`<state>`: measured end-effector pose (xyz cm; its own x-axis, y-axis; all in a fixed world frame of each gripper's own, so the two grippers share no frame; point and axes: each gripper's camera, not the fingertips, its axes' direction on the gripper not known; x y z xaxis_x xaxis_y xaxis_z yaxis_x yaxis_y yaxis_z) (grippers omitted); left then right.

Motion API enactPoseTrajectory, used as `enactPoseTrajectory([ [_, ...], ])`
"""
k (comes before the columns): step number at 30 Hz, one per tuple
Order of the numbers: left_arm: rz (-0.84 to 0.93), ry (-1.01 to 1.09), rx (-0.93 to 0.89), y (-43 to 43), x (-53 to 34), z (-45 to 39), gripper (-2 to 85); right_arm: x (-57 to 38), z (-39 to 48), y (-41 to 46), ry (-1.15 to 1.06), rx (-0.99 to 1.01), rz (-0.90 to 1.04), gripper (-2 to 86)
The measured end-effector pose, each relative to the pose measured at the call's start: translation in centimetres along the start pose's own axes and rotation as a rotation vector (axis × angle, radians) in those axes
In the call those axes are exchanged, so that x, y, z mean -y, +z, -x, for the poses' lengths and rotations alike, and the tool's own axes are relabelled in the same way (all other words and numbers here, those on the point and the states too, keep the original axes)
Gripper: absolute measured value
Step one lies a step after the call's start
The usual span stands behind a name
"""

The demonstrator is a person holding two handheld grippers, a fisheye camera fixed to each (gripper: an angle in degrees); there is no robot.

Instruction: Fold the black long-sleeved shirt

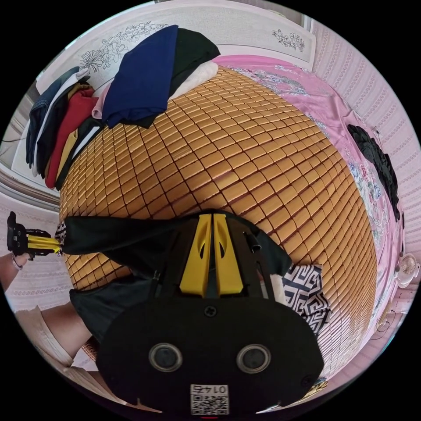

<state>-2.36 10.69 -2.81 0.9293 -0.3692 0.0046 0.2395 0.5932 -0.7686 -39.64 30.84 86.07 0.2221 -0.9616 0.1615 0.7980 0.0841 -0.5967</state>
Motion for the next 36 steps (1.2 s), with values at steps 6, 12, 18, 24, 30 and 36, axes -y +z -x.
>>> enactPoseTrajectory([
  [6,-0.184,-0.206,0.066,-6.6,-1.0,4.6,1.0,-0.8,-0.2,-1.6,0.031,0.023,-0.013,-0.1],
  [12,-0.289,-0.431,0.168,-7.8,-3.2,6.2,4.5,-1.5,-0.4,-3.5,0.045,0.011,-0.009,-0.1],
  [18,-0.212,-0.487,0.104,-3.6,-3.0,4.5,5.4,-3.6,-1.5,-8.2,0.118,-0.018,-0.085,-0.3],
  [24,-0.197,-0.499,0.017,-0.1,-2.2,4.0,3.8,-11.1,-2.0,-14.0,0.203,-0.02,-0.113,-0.5],
  [30,-0.269,-0.521,0.03,-2.2,-3.4,2.5,2.2,-29.8,-0.1,-18.6,0.474,0.184,0.079,-0.3],
  [36,-0.319,-0.368,0.073,-5.4,-1.9,-4.6,4.8,-43.9,2.3,-21.1,0.755,0.048,0.386,0.5],
])
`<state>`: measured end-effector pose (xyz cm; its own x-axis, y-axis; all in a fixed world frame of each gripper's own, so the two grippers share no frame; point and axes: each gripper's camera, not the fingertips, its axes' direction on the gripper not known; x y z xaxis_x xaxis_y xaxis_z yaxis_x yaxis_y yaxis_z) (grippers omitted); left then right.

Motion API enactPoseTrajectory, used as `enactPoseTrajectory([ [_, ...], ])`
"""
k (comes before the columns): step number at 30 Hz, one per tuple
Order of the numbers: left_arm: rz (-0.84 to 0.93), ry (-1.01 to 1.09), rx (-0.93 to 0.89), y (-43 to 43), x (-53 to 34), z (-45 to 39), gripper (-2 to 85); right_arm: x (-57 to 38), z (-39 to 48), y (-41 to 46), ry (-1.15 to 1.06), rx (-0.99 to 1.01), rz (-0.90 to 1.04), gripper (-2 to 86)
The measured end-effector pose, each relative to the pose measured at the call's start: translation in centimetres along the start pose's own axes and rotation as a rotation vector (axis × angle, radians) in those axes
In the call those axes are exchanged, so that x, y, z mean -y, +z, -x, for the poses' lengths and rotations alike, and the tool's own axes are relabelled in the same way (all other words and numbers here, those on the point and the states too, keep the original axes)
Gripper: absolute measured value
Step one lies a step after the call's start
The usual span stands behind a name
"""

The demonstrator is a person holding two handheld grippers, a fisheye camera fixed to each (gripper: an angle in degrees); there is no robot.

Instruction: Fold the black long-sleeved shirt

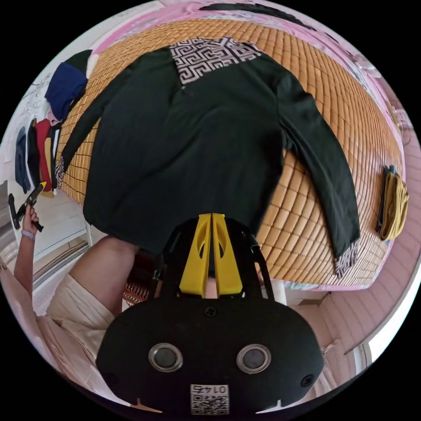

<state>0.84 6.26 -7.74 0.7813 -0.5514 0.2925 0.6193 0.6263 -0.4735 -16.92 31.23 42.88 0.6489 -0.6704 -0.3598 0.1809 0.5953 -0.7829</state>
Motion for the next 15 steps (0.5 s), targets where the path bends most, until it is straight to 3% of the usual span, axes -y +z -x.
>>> enactPoseTrajectory([
  [4,0.107,0.219,-0.233,2.8,0.0,-9.5,5.1,-3.6,-2.0,1.0,0.067,-0.067,0.057,3.9],
  [8,0.229,0.475,-0.231,6.3,-1.1,-19.7,5.3,-5.8,-3.4,1.8,0.118,-0.083,0.1,3.9],
  [13,0.306,0.609,-0.086,9.7,-3.6,-25.3,1.7,-9.0,-4.7,-0.2,0.046,-0.049,-0.005,1.7],
  [15,0.259,0.625,-0.098,9.6,-4.5,-25.9,0.5,-10.3,-5.6,-0.8,0.044,-0.014,-0.045,1.3],
])
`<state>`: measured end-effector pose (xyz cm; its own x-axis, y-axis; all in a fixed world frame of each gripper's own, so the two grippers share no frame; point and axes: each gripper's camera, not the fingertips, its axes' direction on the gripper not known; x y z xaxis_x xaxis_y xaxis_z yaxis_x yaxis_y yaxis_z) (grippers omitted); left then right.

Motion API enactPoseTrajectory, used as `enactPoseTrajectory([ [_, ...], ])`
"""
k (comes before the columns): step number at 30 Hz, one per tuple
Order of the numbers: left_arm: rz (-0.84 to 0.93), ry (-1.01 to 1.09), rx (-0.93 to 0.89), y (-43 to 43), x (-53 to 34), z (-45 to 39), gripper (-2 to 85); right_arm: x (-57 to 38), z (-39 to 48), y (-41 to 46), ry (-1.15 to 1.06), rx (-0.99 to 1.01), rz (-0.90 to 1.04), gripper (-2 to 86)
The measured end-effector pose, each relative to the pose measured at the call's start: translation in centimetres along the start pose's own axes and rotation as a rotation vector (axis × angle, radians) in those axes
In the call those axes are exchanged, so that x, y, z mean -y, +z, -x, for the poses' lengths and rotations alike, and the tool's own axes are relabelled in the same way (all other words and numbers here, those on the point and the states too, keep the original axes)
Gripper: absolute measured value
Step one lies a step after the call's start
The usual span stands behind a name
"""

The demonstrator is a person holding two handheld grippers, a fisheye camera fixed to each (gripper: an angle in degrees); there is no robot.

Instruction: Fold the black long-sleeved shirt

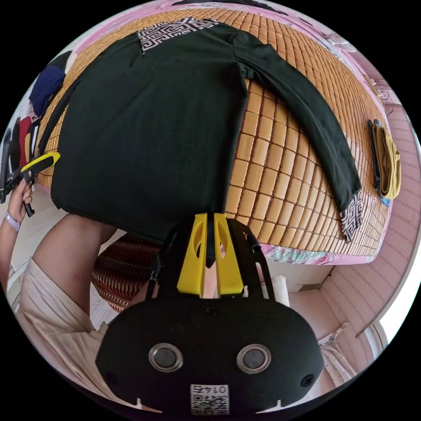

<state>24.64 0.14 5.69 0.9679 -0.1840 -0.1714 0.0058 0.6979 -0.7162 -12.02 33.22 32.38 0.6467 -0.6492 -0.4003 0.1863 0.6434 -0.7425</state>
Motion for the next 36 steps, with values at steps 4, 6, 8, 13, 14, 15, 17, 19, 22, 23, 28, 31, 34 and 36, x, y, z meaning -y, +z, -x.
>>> enactPoseTrajectory([
  [4,-0.006,-0.009,-0.022,0.7,-0.1,-0.8,-0.7,-1.6,-2.2,-1.3,-0.001,0.08,-0.022,0.5],
  [6,0.013,0.056,0.003,0.9,0.1,-1.6,-0.8,-1.9,-2.5,-1.8,-0.017,0.09,-0.014,0.2],
  [8,0.023,0.115,0.056,1.3,0.0,-2.9,-0.8,-2.4,-2.6,-2.1,-0.05,0.125,-0.027,-0.3],
  [13,0.006,0.09,0.052,2.0,-0.9,-3.5,-0.8,-3.3,-2.0,-3.9,-0.195,0.052,0.012,-0.8],
  [14,-0.004,0.066,0.039,2.2,-1.3,-3.4,-0.8,-3.5,-2.2,-4.1,-0.195,0.058,0.007,-0.8],
  [15,-0.01,0.063,0.039,2.3,-1.5,-3.5,-0.8,-4.0,-2.7,-4.5,-0.183,0.078,-0.003,-0.9],
  [17,-0.036,0.088,0.083,2.6,-2.5,-4.3,-0.8,-4.7,-3.4,-5.2,-0.172,0.104,-0.02,-0.9],
  [19,-0.057,0.116,0.127,2.9,-3.4,-5.0,-0.8,-6.0,-4.2,-6.0,-0.145,0.134,-0.059,-0.9],
  [22,-0.129,0.102,0.129,3.4,-5.1,-4.7,-0.9,-8.3,-4.4,-6.9,-0.135,0.123,-0.152,-0.9],
  [23,-0.178,0.073,0.107,3.5,-6.0,-4.1,-0.9,-8.9,-4.3,-7.1,-0.133,0.116,-0.176,-0.9],
  [28,-0.378,0.004,0.091,4.6,-10.1,-2.9,-0.9,-13.5,-5.0,-9.0,-0.028,0.126,-0.354,-0.9],
  [31,-0.397,0.008,0.076,4.8,-12.5,-2.6,-1.0,-16.2,-6.4,-10.6,0.058,0.094,-0.395,-0.7],
  [34,-0.382,0.022,-0.001,4.8,-15.5,-2.2,-1.0,-17.9,-7.6,-12.9,0.134,0.222,-0.415,-0.3],
  [36,-0.444,0.01,-0.052,4.3,-17.6,-1.5,-1.0,-18.8,-7.5,-14.4,0.163,0.244,-0.451,0.3],
])
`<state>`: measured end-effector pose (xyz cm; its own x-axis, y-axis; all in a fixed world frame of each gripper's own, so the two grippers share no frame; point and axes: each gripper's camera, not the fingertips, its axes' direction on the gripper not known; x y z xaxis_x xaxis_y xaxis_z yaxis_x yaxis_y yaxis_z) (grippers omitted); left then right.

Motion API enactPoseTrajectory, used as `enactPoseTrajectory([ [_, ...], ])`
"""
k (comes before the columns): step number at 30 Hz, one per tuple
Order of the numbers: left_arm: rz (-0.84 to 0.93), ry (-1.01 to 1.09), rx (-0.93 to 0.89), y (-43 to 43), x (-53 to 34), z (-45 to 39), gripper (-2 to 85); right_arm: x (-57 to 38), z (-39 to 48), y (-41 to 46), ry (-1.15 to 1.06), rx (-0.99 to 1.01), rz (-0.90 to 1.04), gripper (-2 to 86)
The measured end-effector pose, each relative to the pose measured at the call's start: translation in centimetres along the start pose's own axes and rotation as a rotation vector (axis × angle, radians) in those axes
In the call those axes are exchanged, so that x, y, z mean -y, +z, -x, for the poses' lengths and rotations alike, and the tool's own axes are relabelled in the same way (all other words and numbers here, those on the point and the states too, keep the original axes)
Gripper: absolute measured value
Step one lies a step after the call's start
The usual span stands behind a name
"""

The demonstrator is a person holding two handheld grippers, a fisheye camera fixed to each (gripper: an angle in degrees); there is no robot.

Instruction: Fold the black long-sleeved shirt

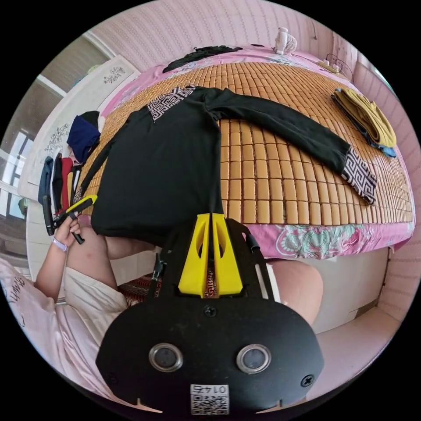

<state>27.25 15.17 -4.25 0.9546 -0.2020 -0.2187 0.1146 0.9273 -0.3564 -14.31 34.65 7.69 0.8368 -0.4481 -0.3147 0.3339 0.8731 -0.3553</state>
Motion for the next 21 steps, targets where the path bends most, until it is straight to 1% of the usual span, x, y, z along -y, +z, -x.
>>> enactPoseTrajectory([
  [2,-0.141,-0.058,-0.006,-2.3,-1.9,1.2,-1.0,-0.2,0.5,-1.2,0.029,-0.03,-0.024,1.4],
  [4,-0.202,-0.11,-0.03,-3.3,-2.8,2.4,-1.0,-0.2,1.2,-1.7,0.047,-0.052,-0.007,5.7],
  [5,-0.217,-0.122,-0.063,-3.4,-3.3,3.2,-1.0,-0.2,1.4,-1.6,0.047,-0.057,0.013,6.5],
  [8,-0.183,-0.128,-0.108,-2.8,-4.6,4.5,-1.0,0.7,3.1,0.0,0.02,-0.137,0.133,9.2],
  [10,-0.183,-0.129,-0.099,-2.1,-5.8,5.1,-1.0,2.1,4.4,2.6,0.002,-0.202,0.292,10.4],
  [13,-0.109,-0.144,-0.135,-0.8,-6.5,6.3,-1.0,3.4,5.9,4.7,-0.034,-0.232,0.437,8.1],
  [15,-0.089,-0.134,-0.131,-0.4,-6.5,6.7,-1.0,4.1,6.9,4.1,-0.049,-0.205,0.454,3.4],
  [18,-0.056,-0.134,-0.125,-0.1,-7.2,7.4,-1.0,5.4,8.4,2.1,-0.081,-0.198,0.479,2.5],
  [21,-0.14,-0.161,-0.15,-1.4,-8.1,8.8,-0.9,7.0,9.9,0.7,-0.114,-0.221,0.517,2.6],
])
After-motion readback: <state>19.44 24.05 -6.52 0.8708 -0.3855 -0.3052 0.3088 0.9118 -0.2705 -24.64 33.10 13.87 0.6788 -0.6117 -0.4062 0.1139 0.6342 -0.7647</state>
